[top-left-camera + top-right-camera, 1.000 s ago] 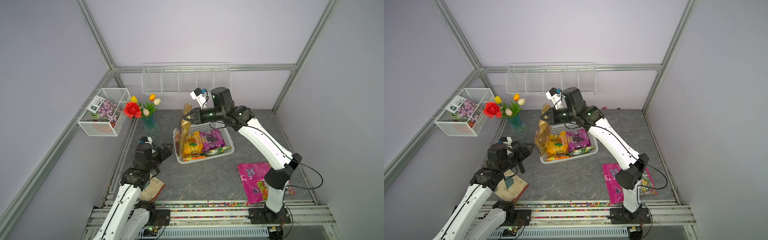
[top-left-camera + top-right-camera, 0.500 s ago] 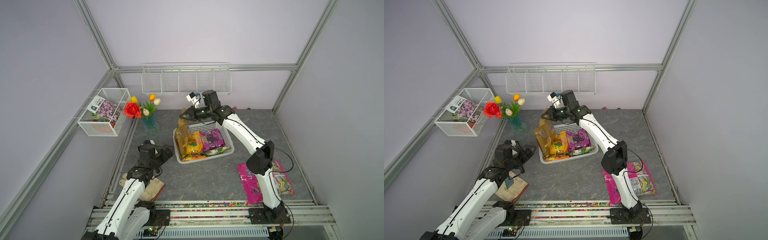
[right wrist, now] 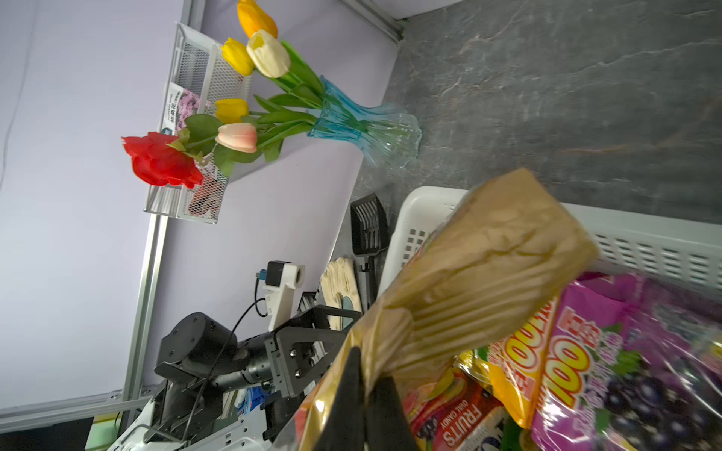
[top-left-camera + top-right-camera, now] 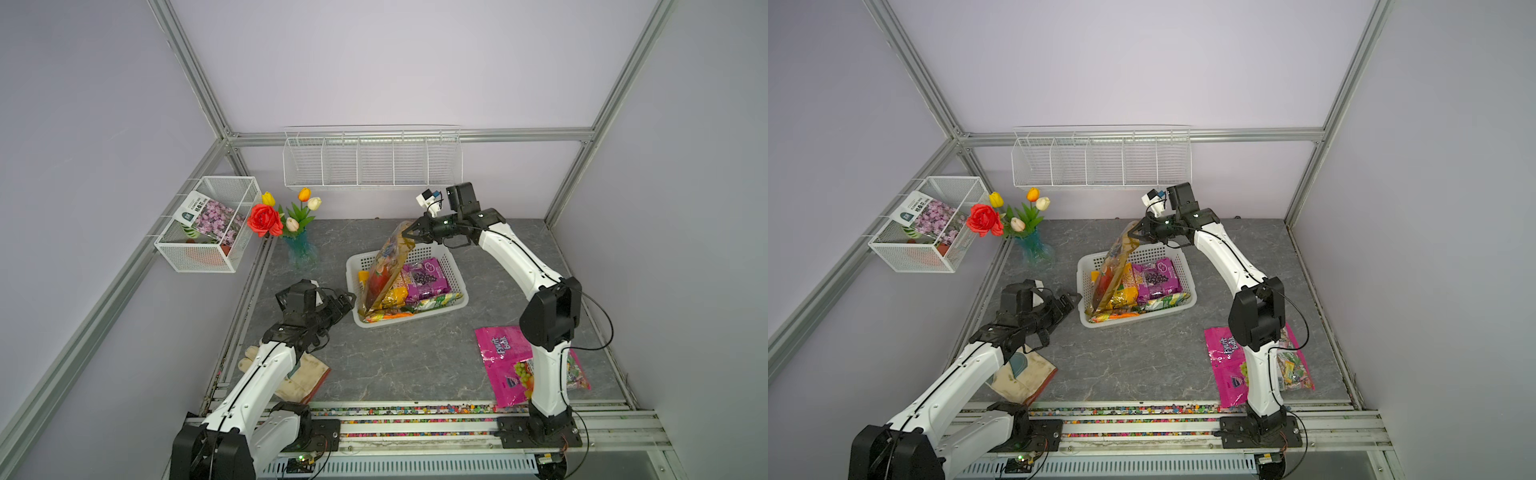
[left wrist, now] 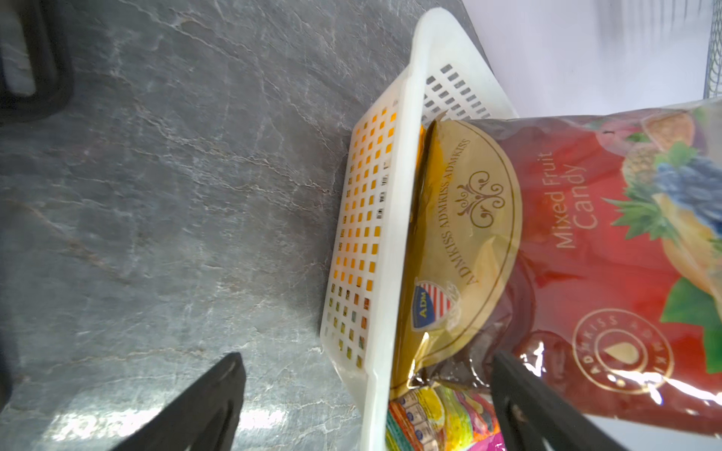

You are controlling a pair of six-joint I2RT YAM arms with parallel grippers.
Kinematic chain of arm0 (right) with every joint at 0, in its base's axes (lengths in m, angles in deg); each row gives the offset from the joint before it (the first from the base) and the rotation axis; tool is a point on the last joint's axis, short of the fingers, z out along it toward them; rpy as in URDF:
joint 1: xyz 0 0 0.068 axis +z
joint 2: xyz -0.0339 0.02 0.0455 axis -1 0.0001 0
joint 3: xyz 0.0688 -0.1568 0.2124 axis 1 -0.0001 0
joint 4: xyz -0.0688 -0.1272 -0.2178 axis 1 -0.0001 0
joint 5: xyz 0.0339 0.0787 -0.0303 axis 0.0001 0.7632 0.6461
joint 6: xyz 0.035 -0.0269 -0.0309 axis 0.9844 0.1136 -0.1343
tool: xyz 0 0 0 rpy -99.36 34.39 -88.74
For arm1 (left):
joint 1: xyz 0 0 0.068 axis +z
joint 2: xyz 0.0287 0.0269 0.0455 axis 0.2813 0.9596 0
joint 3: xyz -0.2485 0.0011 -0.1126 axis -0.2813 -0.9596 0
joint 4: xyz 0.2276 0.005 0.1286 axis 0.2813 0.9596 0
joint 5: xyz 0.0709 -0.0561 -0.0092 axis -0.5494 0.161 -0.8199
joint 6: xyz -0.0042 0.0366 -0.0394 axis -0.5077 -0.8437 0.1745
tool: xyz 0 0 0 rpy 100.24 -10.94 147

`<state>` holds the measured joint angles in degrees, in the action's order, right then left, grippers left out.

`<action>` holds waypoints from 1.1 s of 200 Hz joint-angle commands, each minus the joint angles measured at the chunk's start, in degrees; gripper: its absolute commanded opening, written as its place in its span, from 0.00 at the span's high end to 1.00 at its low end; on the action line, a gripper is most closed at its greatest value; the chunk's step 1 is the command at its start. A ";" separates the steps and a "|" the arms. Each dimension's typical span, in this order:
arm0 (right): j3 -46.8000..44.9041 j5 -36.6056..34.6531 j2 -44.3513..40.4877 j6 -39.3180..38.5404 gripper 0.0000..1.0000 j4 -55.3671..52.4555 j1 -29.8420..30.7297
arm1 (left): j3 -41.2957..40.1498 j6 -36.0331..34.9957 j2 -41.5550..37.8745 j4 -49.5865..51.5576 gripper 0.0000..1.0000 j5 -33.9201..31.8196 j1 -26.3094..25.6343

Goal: Put the candies in the basket
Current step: Place the candy in the basket.

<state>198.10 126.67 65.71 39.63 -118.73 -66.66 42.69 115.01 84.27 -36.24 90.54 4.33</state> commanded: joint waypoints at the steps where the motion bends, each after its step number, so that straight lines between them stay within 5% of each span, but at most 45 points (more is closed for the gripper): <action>1: -0.36 -0.17 -0.89 -5.28 1.00 -4.04 -0.74 | 3.33 -3.28 0.38 1.34 0.00 1.52 0.21; 55: 5.50 9.22 0.86 0.41 1.00 2.93 2.57 | 6.37 -7.82 -0.60 6.04 0.00 0.37 0.29; 108: 21.87 8.52 7.94 5.36 1.00 3.71 8.39 | 6.79 -8.24 -3.80 7.52 0.00 0.61 0.58; 144: 27.66 9.21 11.85 14.26 1.00 14.68 11.93 | 9.03 -8.32 -6.35 11.73 0.00 -1.51 0.83; 220: 25.44 9.98 13.11 34.45 1.00 46.65 13.67 | 10.41 -8.47 -9.60 11.94 0.00 -1.85 0.85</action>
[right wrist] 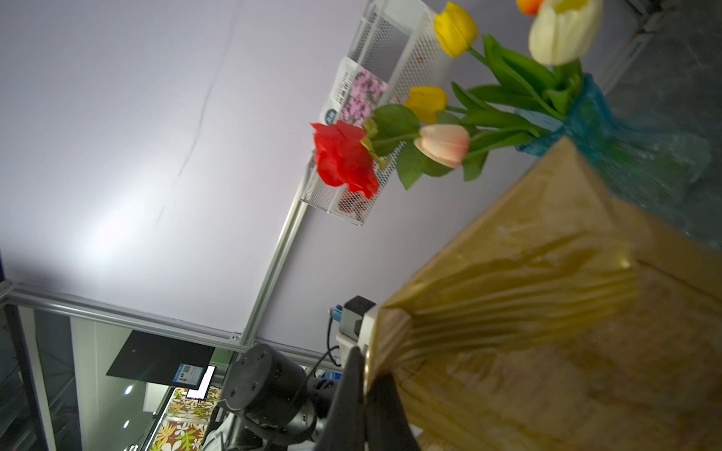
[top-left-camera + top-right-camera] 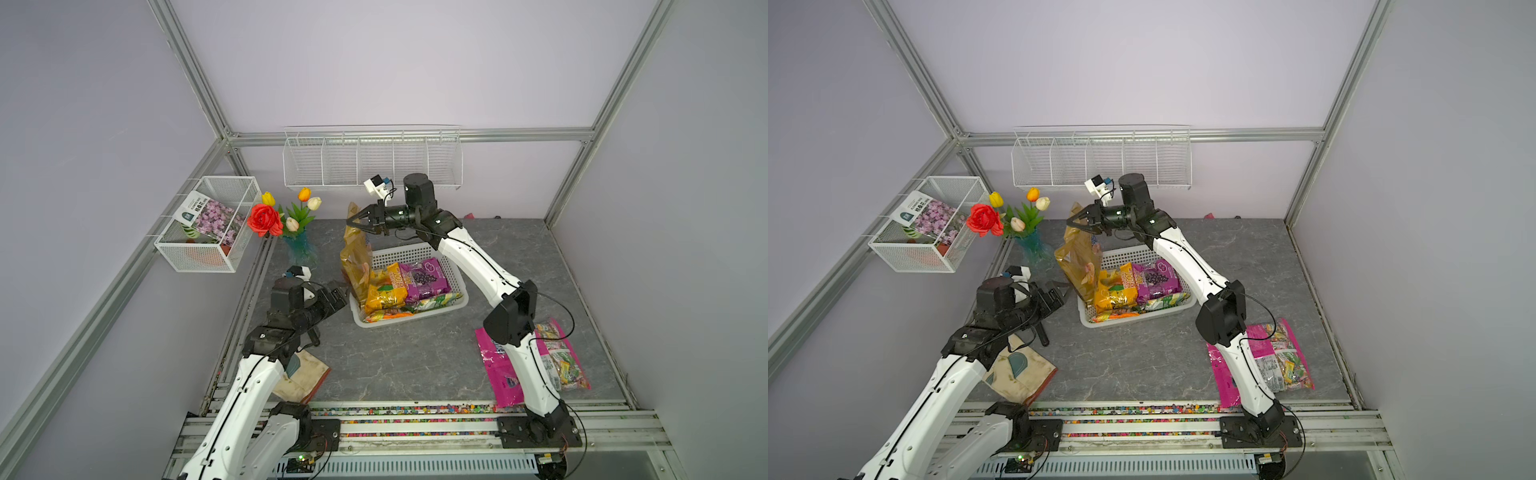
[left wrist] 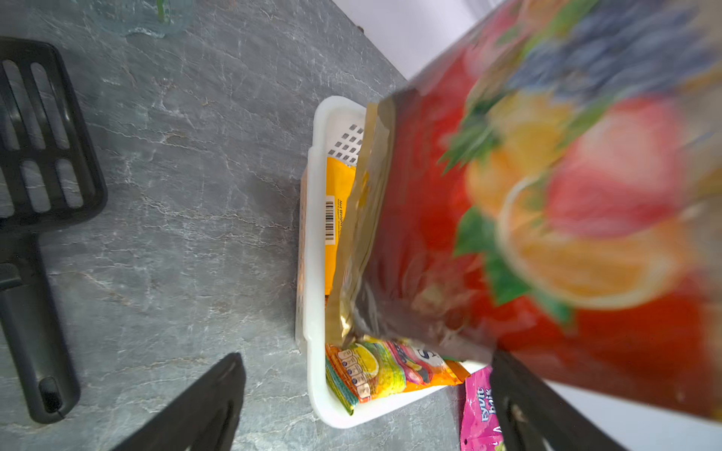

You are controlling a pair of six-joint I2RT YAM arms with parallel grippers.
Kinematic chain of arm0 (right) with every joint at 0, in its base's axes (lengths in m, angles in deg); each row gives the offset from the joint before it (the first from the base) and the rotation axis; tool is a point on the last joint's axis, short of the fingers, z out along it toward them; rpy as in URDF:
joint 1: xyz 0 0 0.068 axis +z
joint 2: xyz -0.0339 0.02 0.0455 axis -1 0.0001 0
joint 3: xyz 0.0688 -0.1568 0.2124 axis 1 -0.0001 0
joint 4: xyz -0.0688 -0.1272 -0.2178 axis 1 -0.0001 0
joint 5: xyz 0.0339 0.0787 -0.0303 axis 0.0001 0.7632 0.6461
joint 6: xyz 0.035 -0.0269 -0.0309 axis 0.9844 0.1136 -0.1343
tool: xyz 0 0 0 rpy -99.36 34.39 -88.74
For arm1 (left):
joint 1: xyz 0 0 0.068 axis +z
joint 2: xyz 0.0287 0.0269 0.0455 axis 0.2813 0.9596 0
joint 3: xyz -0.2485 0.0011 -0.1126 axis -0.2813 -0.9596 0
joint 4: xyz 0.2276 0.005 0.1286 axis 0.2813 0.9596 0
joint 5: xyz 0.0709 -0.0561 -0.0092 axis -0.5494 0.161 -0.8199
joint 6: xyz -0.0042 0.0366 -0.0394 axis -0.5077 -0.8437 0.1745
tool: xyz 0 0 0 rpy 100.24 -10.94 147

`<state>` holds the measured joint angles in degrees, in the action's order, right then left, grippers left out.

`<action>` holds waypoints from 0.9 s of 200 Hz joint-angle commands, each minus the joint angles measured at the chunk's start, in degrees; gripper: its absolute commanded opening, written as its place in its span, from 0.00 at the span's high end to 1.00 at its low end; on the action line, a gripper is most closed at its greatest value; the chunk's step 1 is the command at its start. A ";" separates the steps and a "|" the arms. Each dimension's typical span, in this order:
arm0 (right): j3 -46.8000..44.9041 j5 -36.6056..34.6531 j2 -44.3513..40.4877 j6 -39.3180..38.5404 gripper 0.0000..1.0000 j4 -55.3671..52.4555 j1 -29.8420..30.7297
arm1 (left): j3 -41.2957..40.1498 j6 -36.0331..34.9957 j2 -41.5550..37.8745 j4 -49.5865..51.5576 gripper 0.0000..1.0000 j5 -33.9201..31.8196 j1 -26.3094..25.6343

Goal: Put the candies in the basket
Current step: Place the candy in the basket.

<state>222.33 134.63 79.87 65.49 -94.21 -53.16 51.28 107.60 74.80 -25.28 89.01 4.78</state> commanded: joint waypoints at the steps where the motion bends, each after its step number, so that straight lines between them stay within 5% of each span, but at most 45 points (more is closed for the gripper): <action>1: 1.21 1.93 -0.98 8.67 1.00 22.17 0.16 | 1.82 -1.03 -0.15 0.99 0.00 -0.32 0.39; 53: -7.23 4.83 0.59 13.69 1.00 30.24 -0.75 | 1.59 -1.81 3.51 0.28 0.00 4.75 0.37; 95: -34.23 5.81 -5.11 26.33 1.00 48.50 -6.33 | 1.19 -2.94 5.72 2.04 0.00 9.42 0.30; 131: -51.74 5.30 -12.48 25.63 1.00 51.65 -11.85 | 0.59 -2.41 4.61 3.01 0.00 6.36 0.38; 180: -58.52 7.22 -16.13 22.66 1.00 47.04 -17.55 | 2.13 -1.05 4.66 3.58 0.00 0.80 0.34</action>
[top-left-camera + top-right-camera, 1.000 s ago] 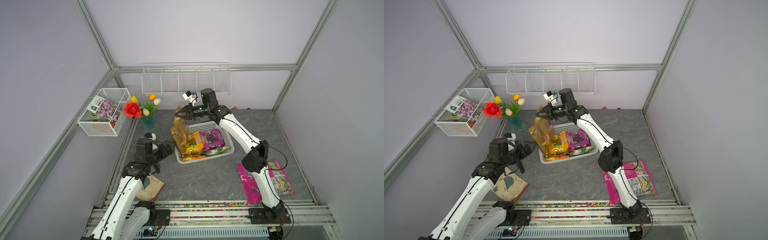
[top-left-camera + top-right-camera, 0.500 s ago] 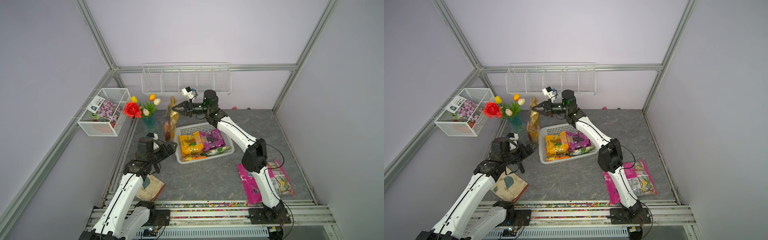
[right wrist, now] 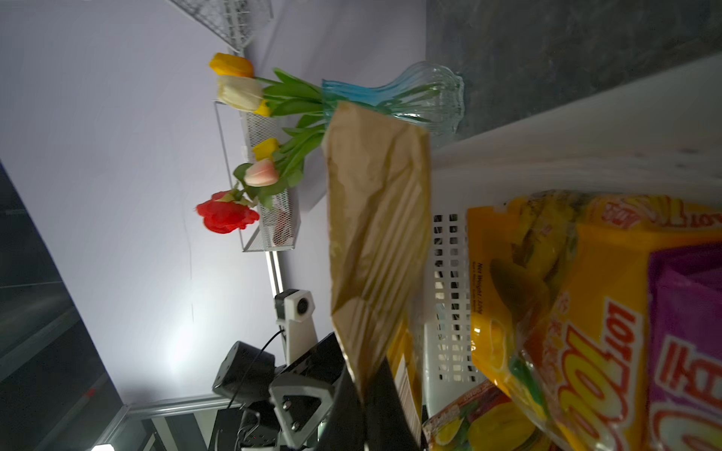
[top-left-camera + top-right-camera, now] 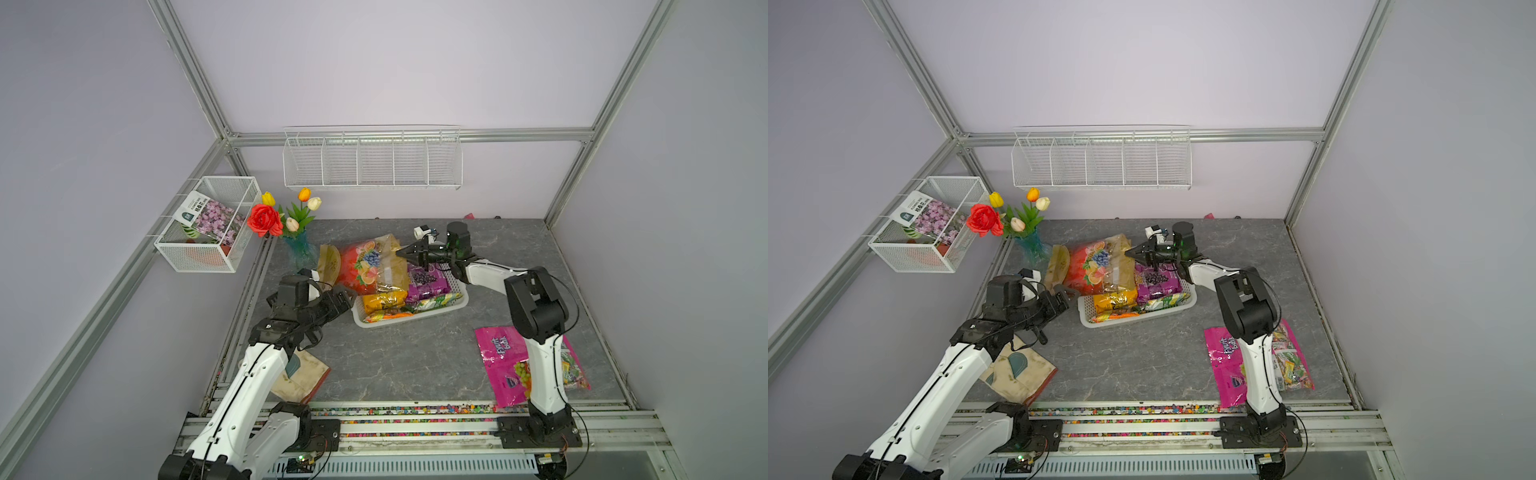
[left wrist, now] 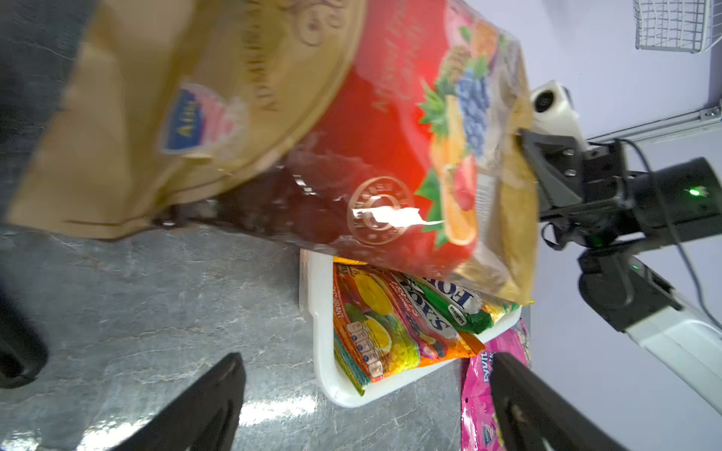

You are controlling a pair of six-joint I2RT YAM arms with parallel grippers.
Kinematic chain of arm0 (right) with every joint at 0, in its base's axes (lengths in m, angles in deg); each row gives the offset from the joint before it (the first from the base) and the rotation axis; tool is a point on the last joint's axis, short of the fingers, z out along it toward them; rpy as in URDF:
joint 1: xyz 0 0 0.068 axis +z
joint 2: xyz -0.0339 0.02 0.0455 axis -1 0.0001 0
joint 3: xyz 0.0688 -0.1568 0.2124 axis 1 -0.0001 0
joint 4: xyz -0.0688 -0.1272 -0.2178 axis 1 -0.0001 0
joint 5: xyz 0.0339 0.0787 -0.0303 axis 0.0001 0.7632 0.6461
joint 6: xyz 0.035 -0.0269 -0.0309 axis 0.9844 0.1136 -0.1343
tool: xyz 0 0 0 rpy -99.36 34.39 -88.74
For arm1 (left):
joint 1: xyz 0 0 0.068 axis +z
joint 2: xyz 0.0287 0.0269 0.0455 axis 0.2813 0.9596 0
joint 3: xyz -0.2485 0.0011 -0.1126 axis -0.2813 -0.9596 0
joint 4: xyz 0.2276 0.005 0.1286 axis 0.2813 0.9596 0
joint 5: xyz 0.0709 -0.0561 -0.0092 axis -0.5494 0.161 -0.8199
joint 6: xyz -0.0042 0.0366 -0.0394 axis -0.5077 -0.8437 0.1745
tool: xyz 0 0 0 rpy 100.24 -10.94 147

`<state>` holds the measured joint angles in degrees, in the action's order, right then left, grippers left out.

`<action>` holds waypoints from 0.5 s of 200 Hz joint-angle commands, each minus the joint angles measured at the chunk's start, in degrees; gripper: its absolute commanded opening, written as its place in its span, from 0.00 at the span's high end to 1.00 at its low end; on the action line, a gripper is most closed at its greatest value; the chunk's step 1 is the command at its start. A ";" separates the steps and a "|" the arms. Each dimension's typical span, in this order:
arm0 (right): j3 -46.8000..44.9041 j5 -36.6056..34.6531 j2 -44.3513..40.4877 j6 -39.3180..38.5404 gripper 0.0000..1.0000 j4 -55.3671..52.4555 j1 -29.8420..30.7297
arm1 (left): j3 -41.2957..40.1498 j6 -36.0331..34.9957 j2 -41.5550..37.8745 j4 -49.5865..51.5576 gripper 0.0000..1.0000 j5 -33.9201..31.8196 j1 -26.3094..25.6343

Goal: Put the candies in the basket
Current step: Place the candy in the basket.

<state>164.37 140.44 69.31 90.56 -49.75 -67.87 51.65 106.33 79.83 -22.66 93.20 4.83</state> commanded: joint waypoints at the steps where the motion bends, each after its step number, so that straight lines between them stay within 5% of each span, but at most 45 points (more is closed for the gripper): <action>1: -0.57 1.44 -5.61 -2.65 1.00 2.26 -2.90 | 1.78 0.24 -0.37 0.94 0.00 -3.43 0.32; 27: 1.45 3.55 -6.46 -13.30 1.00 -13.67 -3.72 | 2.74 0.33 1.61 0.33 0.00 -5.20 0.28; 70: 11.26 0.95 -6.25 -43.08 1.00 -53.94 -3.76 | 3.64 0.84 8.67 -4.20 0.00 -4.84 0.27; 100: 14.89 0.48 -3.59 -49.59 1.00 -63.37 -3.94 | 5.63 0.09 14.69 -7.06 0.10 -5.17 0.31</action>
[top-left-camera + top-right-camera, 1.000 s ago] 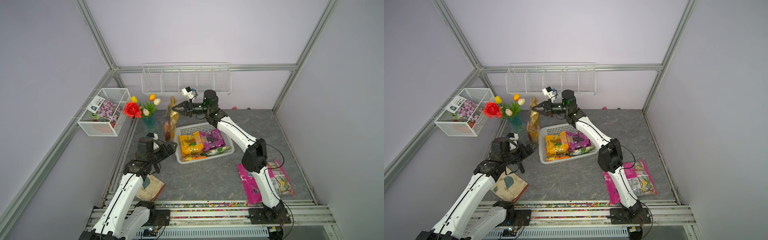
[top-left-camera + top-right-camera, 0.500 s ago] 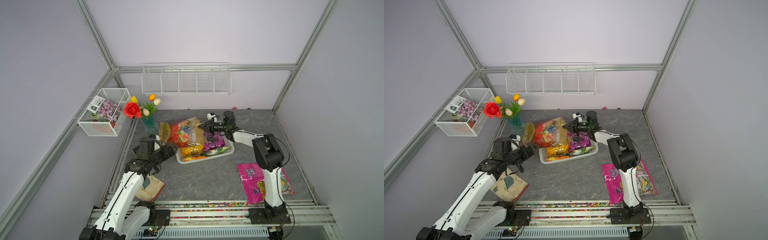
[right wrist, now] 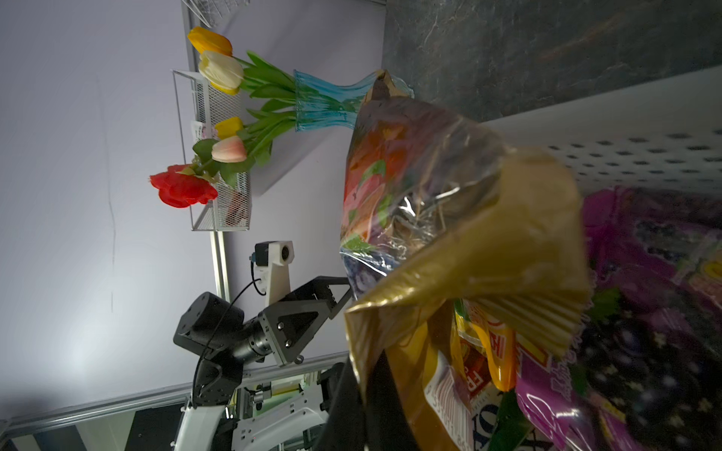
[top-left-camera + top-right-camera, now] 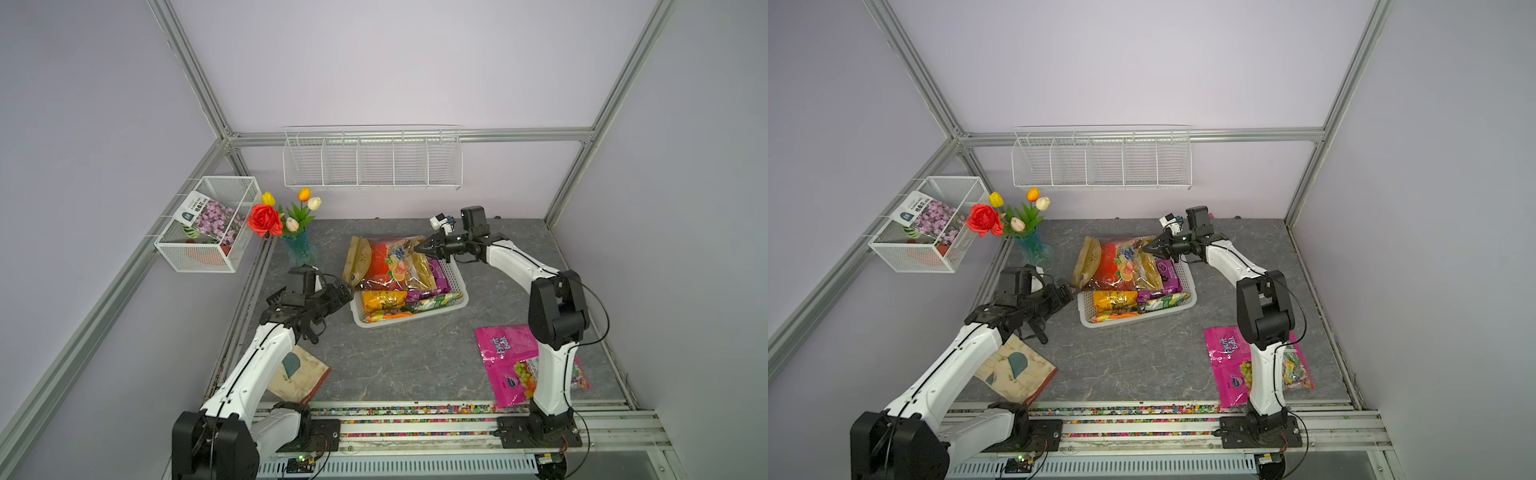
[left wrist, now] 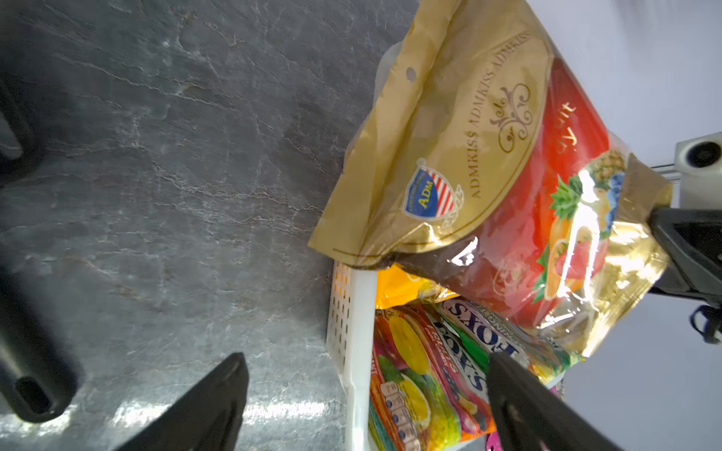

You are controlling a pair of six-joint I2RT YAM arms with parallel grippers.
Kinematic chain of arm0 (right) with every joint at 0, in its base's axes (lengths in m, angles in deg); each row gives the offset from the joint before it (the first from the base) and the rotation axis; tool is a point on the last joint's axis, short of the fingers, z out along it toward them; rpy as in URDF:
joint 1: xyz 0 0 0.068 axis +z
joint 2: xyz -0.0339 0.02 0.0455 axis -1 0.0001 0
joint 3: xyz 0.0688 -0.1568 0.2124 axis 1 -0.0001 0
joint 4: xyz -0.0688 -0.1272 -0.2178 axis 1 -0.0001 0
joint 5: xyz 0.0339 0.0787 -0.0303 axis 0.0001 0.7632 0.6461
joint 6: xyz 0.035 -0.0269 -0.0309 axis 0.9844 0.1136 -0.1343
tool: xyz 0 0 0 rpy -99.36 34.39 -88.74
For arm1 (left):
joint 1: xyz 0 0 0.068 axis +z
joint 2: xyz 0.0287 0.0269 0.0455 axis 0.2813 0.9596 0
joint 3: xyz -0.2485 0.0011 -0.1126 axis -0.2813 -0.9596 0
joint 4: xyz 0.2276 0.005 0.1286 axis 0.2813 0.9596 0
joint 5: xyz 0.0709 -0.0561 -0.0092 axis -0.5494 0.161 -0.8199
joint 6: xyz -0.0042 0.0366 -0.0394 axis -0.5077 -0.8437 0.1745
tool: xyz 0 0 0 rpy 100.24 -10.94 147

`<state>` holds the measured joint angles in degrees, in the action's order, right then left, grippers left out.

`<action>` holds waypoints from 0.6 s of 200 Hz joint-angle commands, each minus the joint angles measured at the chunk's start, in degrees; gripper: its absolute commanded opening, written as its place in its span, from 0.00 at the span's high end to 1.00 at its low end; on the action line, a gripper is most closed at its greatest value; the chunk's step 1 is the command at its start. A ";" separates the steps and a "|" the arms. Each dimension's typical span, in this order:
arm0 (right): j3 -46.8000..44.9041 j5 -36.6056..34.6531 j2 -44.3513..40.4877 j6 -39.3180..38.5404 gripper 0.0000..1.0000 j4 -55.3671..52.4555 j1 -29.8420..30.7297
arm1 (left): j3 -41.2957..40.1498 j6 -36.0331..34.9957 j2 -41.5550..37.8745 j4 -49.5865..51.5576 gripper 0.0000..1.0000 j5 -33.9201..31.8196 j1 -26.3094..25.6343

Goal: Put the candies in the basket
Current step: Place the candy in the basket.

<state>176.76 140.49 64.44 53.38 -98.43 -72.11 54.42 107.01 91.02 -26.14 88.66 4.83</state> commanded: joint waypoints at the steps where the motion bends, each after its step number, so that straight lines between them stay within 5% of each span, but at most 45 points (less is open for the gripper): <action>1: 2.45 0.41 1.31 -12.52 1.00 -14.78 0.30 | 2.96 -0.68 3.71 -3.68 0.11 -0.52 0.33; 25: 3.62 -1.08 2.28 -15.81 1.00 -18.90 -0.34 | 4.64 -1.04 6.86 -4.96 0.24 -0.84 0.32; 68: 6.47 -5.65 3.10 -22.12 1.00 -26.78 -1.54 | 5.92 -2.37 8.27 -7.81 0.27 -3.53 0.28; 120: 8.23 -7.36 4.05 -23.85 1.00 -28.27 -1.85 | 10.26 -9.15 16.02 -11.44 0.32 5.38 0.32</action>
<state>182.97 134.32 67.46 32.44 -122.93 -73.96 62.45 102.20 104.22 -34.62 89.40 4.85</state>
